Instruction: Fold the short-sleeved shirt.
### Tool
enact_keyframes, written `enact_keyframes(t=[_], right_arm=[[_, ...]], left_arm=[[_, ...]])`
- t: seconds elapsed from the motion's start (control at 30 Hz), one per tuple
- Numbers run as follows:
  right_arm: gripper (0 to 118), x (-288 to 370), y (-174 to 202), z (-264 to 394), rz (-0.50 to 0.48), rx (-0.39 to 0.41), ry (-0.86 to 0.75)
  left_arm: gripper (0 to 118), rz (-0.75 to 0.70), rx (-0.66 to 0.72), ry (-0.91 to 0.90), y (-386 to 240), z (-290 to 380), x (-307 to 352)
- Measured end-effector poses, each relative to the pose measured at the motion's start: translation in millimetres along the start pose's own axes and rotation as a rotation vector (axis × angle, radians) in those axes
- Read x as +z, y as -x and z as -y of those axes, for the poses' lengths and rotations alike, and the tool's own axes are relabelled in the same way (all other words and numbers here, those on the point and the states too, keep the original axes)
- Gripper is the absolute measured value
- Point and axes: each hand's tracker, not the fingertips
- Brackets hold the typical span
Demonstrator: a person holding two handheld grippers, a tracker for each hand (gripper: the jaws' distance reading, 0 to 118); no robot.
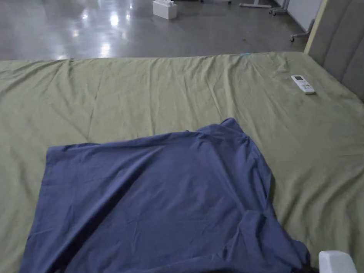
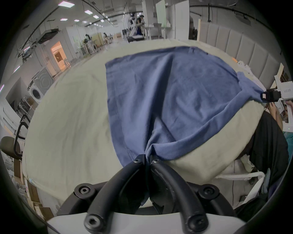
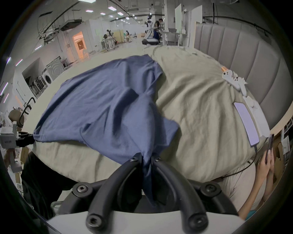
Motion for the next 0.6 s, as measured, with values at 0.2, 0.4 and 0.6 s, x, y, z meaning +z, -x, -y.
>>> enact_keyframes(t=[0.2,0.4,0.6], right_arm=[[9,43.1,0.0,-19.5,-0.018,0.026,-0.073],[9,67.7,-1.7,-21.3,0.001,0.054,-0.098],[9,77.7,-3.2,-37.9,-0.011,0.070,-0.126]], left_arm=[[5,0.005,0.109,-0.179,8.8,-16.2,47.4],[4,0.001,0.106,-0.215,9.6,-14.6,75.6],[4,0.030,0.096,-0.231,16.3,-30.5,77.5]])
